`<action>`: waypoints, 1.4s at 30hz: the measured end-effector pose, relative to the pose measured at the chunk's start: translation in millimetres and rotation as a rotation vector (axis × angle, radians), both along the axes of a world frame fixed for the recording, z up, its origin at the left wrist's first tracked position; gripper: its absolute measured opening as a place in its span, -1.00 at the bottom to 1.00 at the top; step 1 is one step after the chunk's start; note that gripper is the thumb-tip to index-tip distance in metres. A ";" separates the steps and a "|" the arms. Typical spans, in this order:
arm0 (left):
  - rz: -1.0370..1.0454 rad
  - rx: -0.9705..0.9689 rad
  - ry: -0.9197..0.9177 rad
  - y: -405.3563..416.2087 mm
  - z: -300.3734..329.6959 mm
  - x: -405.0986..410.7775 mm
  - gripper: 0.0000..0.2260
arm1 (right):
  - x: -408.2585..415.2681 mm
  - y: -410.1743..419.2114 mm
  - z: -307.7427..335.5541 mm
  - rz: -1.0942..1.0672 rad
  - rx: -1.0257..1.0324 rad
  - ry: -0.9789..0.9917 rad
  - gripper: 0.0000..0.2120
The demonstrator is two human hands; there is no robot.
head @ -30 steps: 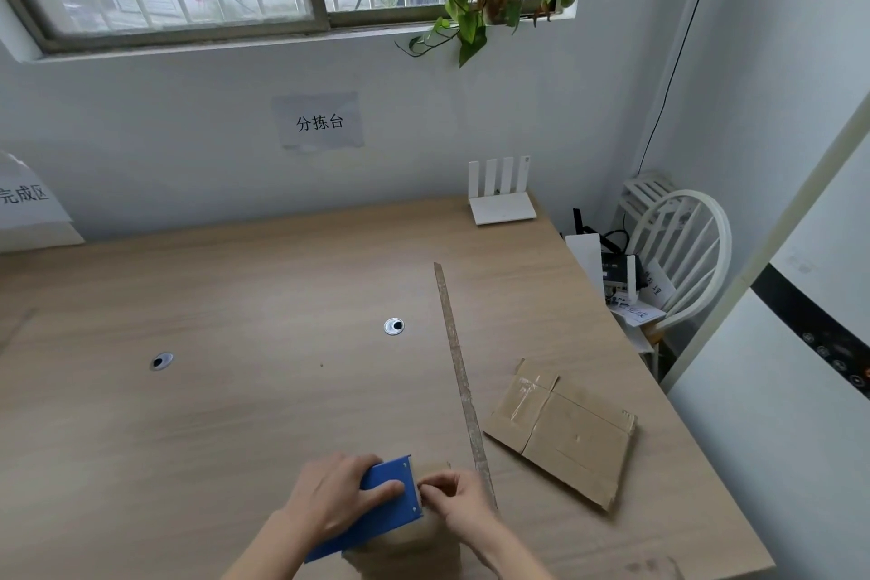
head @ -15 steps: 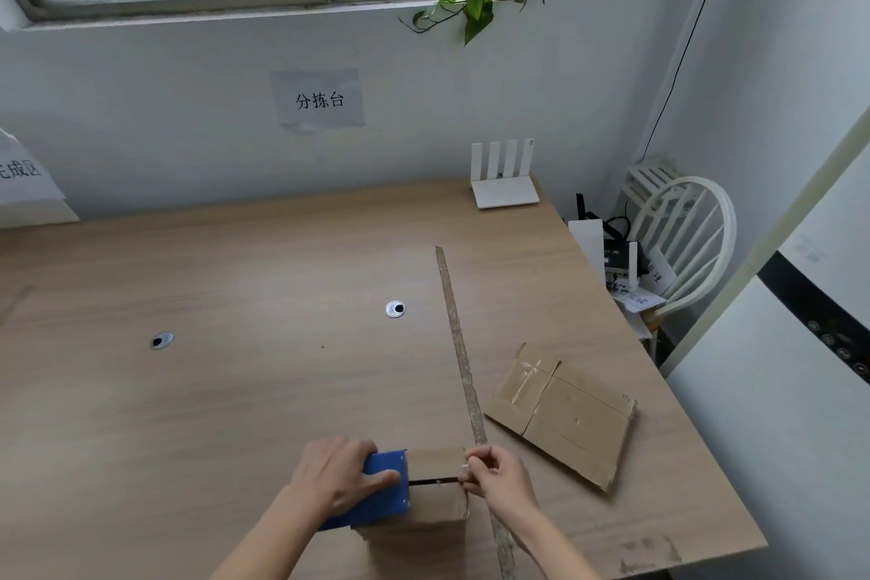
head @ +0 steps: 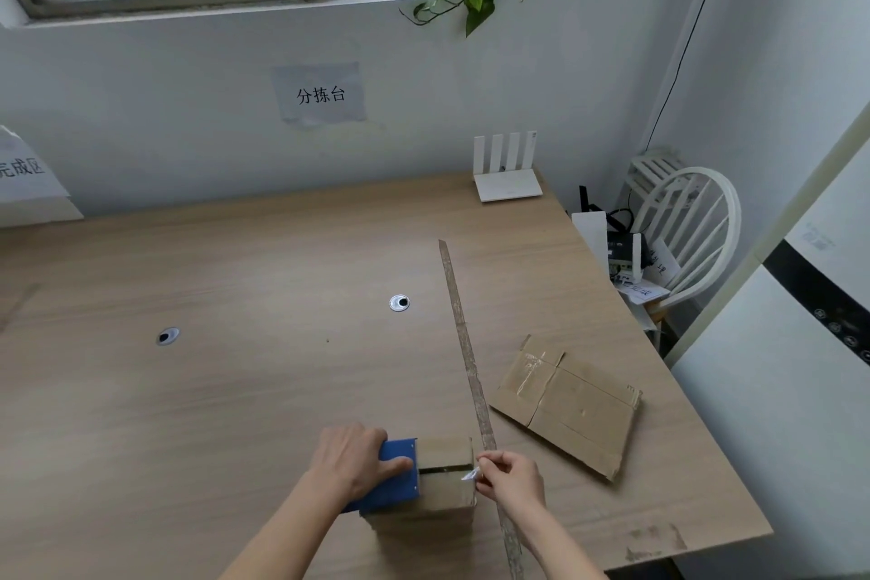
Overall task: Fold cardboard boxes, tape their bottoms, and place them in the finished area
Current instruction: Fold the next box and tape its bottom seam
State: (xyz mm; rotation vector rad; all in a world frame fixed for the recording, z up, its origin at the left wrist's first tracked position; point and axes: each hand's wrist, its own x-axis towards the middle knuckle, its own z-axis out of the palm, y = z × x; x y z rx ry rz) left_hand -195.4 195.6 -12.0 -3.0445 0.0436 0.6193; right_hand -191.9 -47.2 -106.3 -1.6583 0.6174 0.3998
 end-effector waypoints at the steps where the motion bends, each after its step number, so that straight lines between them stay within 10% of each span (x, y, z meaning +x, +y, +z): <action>1: -0.004 0.001 0.004 -0.5 -0.9 1.1 -0.46 | 0.9 0.1 -2.3 0.016 -0.019 0.016 -0.89; 4: -0.012 -0.031 0.013 0.9 -4.1 3.8 -0.46 | -0.1 5.7 -8.5 0.114 -0.127 0.045 -0.89; 10: -0.014 -0.043 -0.049 7.8 -7.4 2.1 -0.46 | -6.1 -8.5 -4.1 0.285 -0.370 0.132 0.00; 15: -0.029 -0.066 -0.042 7.6 -2.3 3.0 -0.48 | -14.2 17.8 10.9 0.392 -0.468 -0.209 -0.56; 21: -0.019 -0.108 -0.016 10.5 -5.9 3.4 -0.44 | -16.8 51.1 16.2 0.400 -0.283 -0.128 -0.32; 42: 0.091 -0.046 0.027 117.1 -13.3 -42.6 -0.42 | -6.7 44.8 10.8 0.495 -0.245 -0.182 -0.43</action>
